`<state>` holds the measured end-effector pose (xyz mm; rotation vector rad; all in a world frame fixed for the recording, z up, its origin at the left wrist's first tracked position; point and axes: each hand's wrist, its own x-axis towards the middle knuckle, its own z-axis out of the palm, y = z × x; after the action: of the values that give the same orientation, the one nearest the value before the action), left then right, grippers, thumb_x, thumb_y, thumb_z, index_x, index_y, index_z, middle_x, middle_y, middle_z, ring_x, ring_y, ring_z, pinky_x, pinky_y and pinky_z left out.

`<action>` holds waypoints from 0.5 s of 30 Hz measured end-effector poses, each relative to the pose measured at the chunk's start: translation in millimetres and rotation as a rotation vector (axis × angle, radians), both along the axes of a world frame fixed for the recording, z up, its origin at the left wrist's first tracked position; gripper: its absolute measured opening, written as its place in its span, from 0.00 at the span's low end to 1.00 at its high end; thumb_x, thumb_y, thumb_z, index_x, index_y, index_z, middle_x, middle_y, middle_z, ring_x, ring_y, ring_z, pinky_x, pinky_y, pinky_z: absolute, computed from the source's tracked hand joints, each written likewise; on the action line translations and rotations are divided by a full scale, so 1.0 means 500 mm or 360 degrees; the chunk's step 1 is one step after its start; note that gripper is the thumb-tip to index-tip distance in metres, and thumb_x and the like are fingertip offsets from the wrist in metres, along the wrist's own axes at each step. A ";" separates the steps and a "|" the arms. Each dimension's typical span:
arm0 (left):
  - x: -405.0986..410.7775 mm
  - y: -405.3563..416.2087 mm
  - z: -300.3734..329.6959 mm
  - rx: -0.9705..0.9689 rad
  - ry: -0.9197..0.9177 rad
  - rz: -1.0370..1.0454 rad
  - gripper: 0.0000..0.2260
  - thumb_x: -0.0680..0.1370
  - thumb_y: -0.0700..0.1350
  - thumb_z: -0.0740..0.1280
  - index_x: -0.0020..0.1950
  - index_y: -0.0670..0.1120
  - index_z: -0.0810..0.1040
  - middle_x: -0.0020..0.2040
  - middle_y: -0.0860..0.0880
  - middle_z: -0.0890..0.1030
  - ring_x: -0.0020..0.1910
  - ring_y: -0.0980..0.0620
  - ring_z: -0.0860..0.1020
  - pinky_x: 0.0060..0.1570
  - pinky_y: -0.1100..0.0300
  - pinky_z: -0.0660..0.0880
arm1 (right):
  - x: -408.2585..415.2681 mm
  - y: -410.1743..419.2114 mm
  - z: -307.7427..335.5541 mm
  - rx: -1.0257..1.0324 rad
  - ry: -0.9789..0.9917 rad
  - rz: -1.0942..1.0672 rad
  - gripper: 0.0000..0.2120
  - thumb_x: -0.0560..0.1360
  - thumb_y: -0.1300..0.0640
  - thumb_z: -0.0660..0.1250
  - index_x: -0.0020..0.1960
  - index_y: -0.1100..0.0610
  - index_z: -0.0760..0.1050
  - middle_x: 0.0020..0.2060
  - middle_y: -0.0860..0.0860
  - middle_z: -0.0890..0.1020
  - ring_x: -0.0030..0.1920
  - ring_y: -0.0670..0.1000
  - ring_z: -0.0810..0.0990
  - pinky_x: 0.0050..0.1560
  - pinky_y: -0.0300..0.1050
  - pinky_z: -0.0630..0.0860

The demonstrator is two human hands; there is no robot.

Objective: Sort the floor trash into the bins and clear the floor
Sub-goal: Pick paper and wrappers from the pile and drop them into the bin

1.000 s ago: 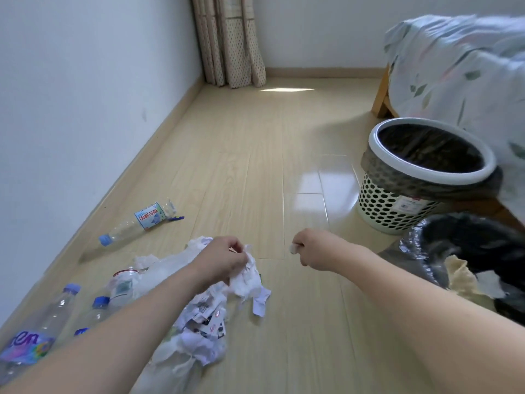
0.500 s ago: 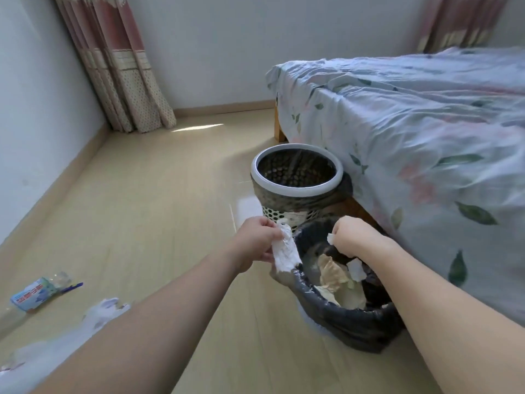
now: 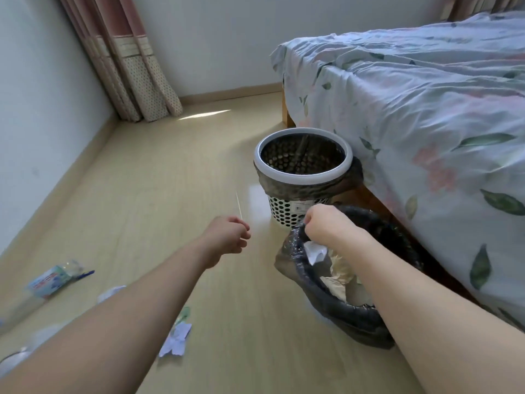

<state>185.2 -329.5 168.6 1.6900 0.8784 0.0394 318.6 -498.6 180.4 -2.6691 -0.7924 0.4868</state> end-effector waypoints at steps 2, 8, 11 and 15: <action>-0.063 0.070 -0.018 0.0102 0.0077 0.0080 0.06 0.77 0.34 0.60 0.47 0.42 0.76 0.43 0.42 0.80 0.38 0.46 0.76 0.40 0.56 0.75 | -0.058 0.072 -0.004 0.0026 -0.0075 0.0203 0.15 0.75 0.63 0.59 0.59 0.57 0.77 0.55 0.53 0.80 0.54 0.56 0.78 0.55 0.48 0.77; -0.260 0.204 -0.127 0.0488 0.0584 -0.0030 0.10 0.75 0.34 0.60 0.42 0.46 0.77 0.40 0.45 0.80 0.35 0.48 0.76 0.34 0.62 0.71 | -0.260 0.263 -0.103 -0.0155 0.0165 0.0789 0.17 0.76 0.63 0.57 0.62 0.59 0.75 0.60 0.56 0.78 0.58 0.58 0.77 0.56 0.47 0.76; -0.333 0.243 -0.192 0.0713 0.0842 -0.0226 0.11 0.75 0.36 0.60 0.48 0.47 0.80 0.49 0.47 0.82 0.46 0.49 0.80 0.44 0.59 0.75 | -0.340 0.321 -0.178 -0.0306 0.0332 0.0845 0.15 0.78 0.62 0.58 0.63 0.61 0.72 0.61 0.57 0.77 0.58 0.58 0.77 0.53 0.45 0.74; -0.371 0.272 -0.284 0.0840 0.0963 -0.0438 0.14 0.77 0.40 0.58 0.58 0.50 0.77 0.57 0.50 0.80 0.52 0.50 0.78 0.54 0.56 0.75 | -0.402 0.352 -0.300 -0.0445 0.0614 0.0620 0.03 0.78 0.62 0.57 0.50 0.57 0.69 0.56 0.57 0.76 0.50 0.56 0.75 0.47 0.43 0.69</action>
<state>-0.4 -193.4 26.4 2.3659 1.1296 -0.4888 117.7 -322.4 30.2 -2.5265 -1.1922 1.2474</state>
